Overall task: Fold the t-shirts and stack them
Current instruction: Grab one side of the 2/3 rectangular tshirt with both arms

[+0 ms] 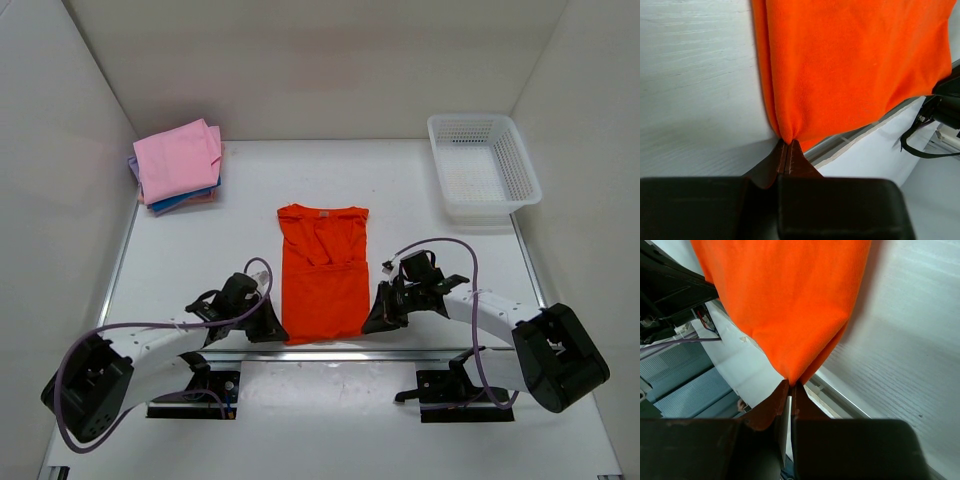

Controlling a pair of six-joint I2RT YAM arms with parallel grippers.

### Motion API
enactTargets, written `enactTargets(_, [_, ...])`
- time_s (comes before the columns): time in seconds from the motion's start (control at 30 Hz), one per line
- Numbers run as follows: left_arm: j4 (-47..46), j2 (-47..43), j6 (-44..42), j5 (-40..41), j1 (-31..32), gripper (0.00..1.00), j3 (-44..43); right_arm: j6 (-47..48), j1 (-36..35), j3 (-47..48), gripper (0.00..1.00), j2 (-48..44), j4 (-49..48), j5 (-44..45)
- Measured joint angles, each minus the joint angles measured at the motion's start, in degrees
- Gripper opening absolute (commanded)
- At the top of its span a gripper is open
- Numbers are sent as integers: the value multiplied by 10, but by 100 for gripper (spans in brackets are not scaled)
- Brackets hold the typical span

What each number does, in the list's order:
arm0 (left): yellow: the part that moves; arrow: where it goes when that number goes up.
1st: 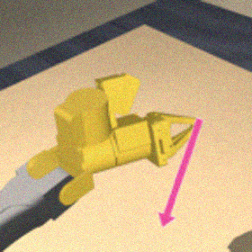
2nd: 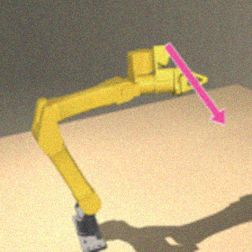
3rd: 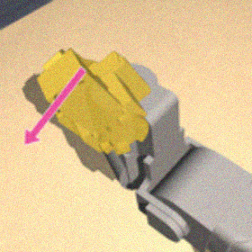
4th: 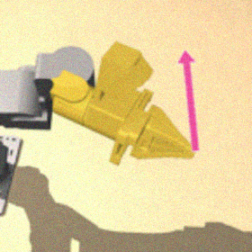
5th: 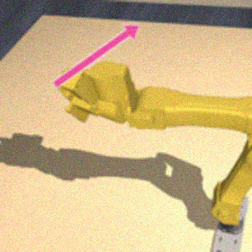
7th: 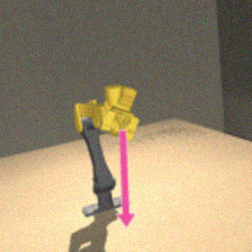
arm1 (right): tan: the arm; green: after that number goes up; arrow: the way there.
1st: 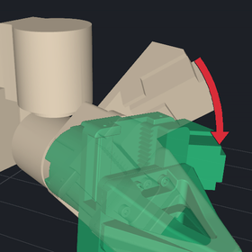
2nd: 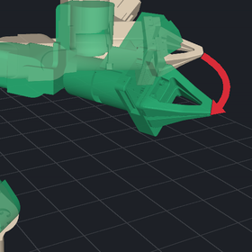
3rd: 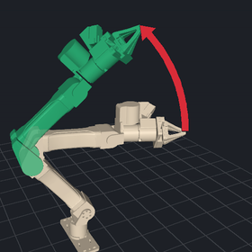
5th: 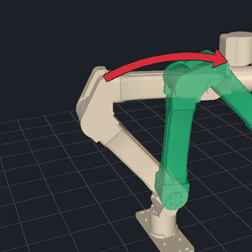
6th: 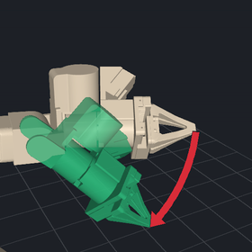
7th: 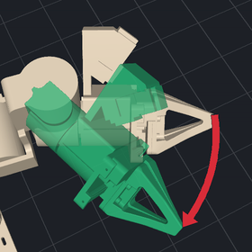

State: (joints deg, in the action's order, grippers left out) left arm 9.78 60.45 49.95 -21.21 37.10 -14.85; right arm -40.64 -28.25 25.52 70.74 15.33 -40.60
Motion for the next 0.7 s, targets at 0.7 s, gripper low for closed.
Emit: enactTargets(0.7, [90, -102, -8, 12, 3, 0, -5, 14, -6, 0, 0, -50, 49, 8])
